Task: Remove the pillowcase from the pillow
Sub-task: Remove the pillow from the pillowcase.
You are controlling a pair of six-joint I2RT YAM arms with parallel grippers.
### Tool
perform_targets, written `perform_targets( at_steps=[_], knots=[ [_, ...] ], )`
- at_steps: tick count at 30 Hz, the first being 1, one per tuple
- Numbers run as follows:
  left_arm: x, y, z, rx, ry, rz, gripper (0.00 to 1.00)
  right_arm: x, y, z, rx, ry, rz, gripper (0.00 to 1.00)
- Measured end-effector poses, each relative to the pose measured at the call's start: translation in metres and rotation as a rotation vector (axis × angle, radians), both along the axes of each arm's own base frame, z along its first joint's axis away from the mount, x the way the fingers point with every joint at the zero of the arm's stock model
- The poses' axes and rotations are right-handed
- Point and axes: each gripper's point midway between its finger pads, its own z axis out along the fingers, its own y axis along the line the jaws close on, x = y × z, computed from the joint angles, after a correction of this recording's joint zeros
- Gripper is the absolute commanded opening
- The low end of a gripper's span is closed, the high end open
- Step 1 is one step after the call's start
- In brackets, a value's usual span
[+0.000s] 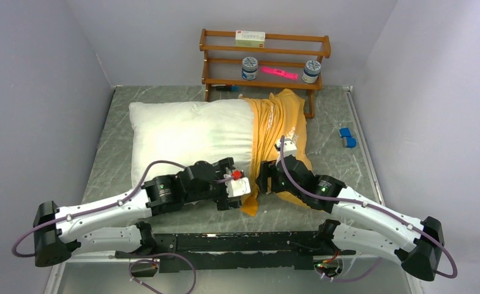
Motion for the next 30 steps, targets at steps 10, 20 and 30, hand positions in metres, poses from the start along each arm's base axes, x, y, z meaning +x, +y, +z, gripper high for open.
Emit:
perform_targets(
  at_steps=[10, 20, 30],
  knots=[
    [0.027, -0.001, -0.039, 0.11, -0.226, 0.064, 0.97, 0.006, 0.002, -0.004, -0.006, -0.024, -0.003, 0.77],
    [0.057, -0.001, -0.047, 0.165, -0.353, 0.181, 0.94, 0.013, 0.008, -0.008, -0.012, -0.047, 0.007, 0.76],
    [0.079, 0.002, -0.066, 0.213, -0.361, 0.289, 0.4, 0.026, 0.003, -0.026, -0.103, -0.056, -0.036, 0.7]
  ],
)
